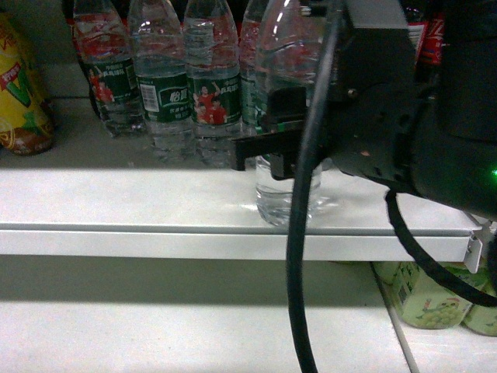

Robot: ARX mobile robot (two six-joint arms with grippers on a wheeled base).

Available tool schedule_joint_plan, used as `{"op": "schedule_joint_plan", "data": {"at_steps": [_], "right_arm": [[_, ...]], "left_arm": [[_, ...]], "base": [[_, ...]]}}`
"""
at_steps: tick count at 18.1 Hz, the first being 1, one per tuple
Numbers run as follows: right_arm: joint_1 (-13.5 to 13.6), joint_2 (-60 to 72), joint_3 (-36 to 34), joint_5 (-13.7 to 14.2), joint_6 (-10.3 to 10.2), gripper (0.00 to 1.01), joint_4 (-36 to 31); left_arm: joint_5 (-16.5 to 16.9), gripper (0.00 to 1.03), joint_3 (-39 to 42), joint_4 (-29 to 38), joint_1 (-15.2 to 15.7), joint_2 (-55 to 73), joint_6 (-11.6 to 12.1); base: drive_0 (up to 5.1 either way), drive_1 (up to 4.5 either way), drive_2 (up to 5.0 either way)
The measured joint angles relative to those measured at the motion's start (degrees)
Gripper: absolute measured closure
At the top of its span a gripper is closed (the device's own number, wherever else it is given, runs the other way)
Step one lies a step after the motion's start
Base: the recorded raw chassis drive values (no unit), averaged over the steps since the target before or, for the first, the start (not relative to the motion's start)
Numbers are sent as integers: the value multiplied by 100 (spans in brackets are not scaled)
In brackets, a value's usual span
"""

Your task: Move water from second to third shelf

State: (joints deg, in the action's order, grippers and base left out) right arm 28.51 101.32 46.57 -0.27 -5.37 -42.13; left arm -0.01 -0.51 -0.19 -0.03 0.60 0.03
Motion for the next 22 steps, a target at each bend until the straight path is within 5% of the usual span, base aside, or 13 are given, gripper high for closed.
{"op": "schedule_joint_plan", "data": {"at_steps": [5,10,15,20,22], "right_arm": [[-586,-1215,-1436,-131,-87,61,-162],[-1530,-2417,-2535,-706,-81,62,15],[-2656,-4321,-3185,-1176,-59,62,1108],[-3862,-6454,-3158,-1930,-85,62,2837],[-4140,-6732,-2966,-2155,-166,62,3106]], "left_arm": [[0,5,0,0,0,0,0],[0,5,0,0,0,0,0],[0,5,0,0,0,0,0],[0,5,0,0,0,0,0],[0,5,0,0,0,0,0]], "base": [[0,0,0],[0,0,0],[0,0,0],[0,0,0],[0,0,0]]}}
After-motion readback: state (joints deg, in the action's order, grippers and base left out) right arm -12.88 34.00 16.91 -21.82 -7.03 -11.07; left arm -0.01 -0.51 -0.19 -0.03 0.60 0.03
